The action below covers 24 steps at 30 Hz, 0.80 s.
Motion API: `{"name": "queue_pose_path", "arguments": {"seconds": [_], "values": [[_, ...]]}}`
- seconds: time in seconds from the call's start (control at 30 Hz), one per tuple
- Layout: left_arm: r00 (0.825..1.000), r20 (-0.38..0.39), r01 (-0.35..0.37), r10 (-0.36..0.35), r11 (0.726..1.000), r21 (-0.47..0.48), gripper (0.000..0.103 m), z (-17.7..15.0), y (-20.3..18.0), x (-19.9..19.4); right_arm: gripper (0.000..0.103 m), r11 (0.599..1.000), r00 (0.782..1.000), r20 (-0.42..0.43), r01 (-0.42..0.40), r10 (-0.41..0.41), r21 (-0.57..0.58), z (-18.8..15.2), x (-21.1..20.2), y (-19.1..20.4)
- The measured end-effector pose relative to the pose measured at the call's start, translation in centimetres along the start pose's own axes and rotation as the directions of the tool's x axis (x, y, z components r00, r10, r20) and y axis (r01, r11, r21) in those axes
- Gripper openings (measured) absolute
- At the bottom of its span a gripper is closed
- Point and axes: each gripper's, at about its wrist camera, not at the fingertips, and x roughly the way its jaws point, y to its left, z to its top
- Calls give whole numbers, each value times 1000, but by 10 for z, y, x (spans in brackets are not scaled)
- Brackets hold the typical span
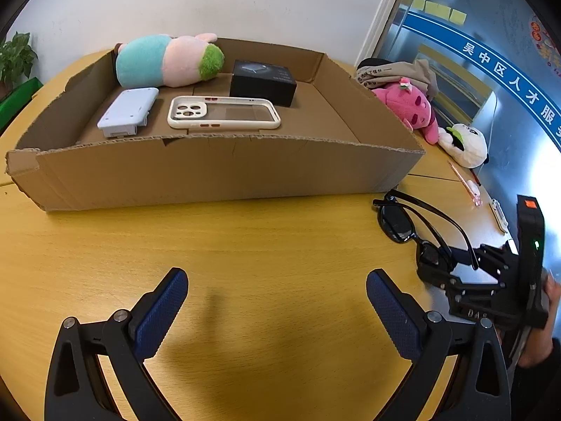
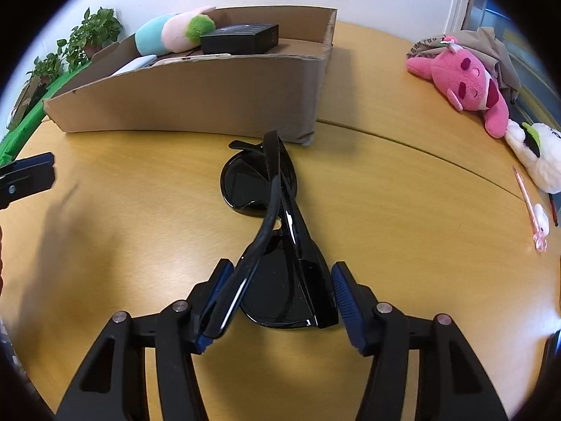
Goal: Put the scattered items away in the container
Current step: 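Close the right gripper on the black sunglasses frame, then close the left gripper on the sunglasses beside the right gripper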
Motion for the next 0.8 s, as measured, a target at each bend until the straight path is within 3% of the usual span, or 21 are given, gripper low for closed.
{"name": "queue_pose_path", "arguments": {"seconds": [0.13,0.3,0.43,0.57,0.73,0.8], "values": [[1000,-16,26,-26,1000,-1,103,-1,-5,6,56,1000,1000,17,-8,8,28,-8,-5,10],[988,-67,135,-140,988,-73,103,0,-7,22,56,978,988,54,-153,146,141,-18,-15,11],[946,-122,275,-300,944,-182,103,5,-12,46,56,952,971,72,-239,229,189,-24,-20,19],[901,-140,371,-411,896,-244,103,13,-24,63,56,966,976,67,-213,205,146,-27,-22,37],[850,-148,447,-506,841,-306,99,14,-35,72,56,952,958,80,-283,274,120,-32,-26,53],[845,-147,454,-514,835,-312,96,15,-36,72,56,949,955,83,-293,285,112,-33,-27,57]]}}
